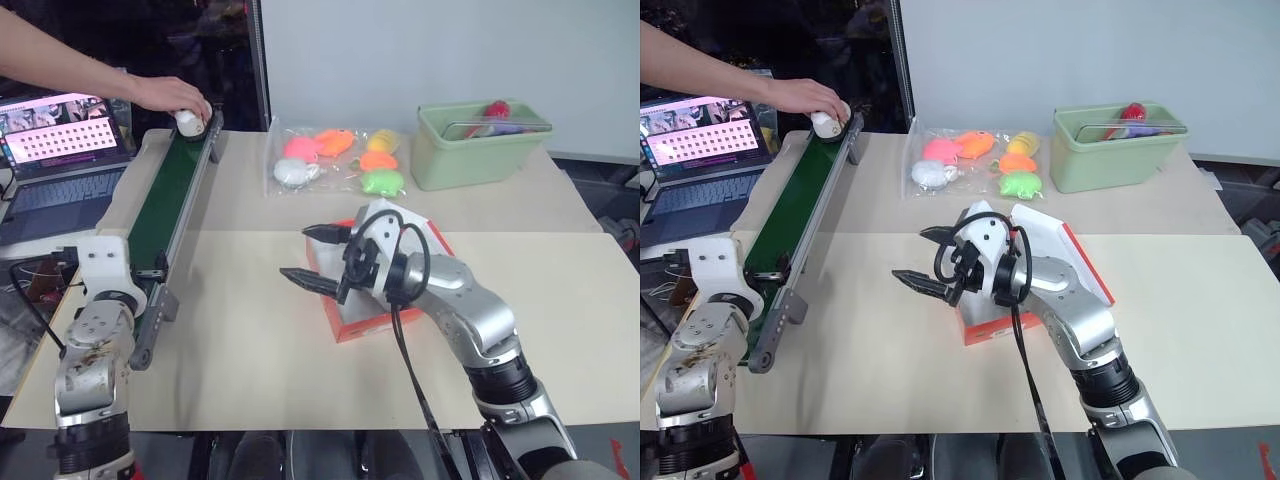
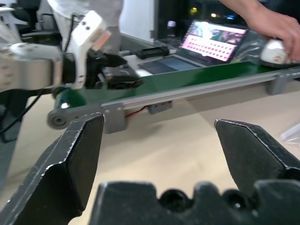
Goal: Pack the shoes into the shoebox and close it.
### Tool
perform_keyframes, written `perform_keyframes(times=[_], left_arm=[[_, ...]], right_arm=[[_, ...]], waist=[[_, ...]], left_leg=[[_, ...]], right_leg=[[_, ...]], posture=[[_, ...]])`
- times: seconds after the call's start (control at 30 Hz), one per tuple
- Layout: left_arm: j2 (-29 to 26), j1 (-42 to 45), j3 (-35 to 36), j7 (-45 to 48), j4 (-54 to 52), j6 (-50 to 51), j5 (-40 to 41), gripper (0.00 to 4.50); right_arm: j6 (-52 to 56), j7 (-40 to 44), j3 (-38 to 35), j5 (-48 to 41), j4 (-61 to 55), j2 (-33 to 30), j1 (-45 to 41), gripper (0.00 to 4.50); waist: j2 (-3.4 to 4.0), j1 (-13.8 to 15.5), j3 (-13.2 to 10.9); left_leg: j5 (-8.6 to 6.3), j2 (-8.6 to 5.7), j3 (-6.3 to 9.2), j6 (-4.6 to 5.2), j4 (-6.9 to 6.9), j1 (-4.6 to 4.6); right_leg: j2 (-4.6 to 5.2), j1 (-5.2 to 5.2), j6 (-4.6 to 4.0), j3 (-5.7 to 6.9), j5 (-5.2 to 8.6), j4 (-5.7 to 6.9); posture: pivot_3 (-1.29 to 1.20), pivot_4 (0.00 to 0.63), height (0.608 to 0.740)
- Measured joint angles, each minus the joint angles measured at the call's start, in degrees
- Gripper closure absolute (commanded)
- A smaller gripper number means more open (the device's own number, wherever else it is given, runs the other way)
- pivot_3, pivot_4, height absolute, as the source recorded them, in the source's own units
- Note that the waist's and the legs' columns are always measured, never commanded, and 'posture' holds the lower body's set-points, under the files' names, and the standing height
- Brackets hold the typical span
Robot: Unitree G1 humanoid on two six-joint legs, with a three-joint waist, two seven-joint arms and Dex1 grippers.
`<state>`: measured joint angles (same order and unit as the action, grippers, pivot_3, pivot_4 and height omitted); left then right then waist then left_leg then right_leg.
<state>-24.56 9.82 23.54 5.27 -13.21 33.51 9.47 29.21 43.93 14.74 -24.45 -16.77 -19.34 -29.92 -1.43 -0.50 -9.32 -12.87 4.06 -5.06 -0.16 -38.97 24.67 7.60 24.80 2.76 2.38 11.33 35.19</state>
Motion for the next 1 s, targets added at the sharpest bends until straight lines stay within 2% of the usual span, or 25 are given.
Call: perform_keyframes(times=[0.27, 1.0], left_arm=[[-0.6, 1.3, 0.0, 1.8, 2.0, 0.2, 0.4, 0.00], [-0.8, 3.3, -1.6, 2.5, 3.5, 0.3, 0.1, 0.00]], right_arm=[[-3.4, 0.8, 0.7, 2.5, 1.6, 1.0, 2.5, 0.01], [-1.0, -0.5, 0.6, 2.7, 1.2, 1.5, 3.2, 0.01]], waist=[[-0.03, -0.2, 0.0], [-0.03, -0.2, 0.0]], left_leg=[[0.00, 0.00, 0.01, 0.00, 0.00, -0.04], [0.00, 0.00, 0.01, 0.00, 0.00, -0.04]], right_leg=[[0.00, -0.04, 0.00, 0.00, 0.00, 0.00], [0.00, -0.05, 0.00, 0.00, 0.00, 0.00]], posture=[[0.00, 0.150, 0.729], [0.00, 0.150, 0.729]])
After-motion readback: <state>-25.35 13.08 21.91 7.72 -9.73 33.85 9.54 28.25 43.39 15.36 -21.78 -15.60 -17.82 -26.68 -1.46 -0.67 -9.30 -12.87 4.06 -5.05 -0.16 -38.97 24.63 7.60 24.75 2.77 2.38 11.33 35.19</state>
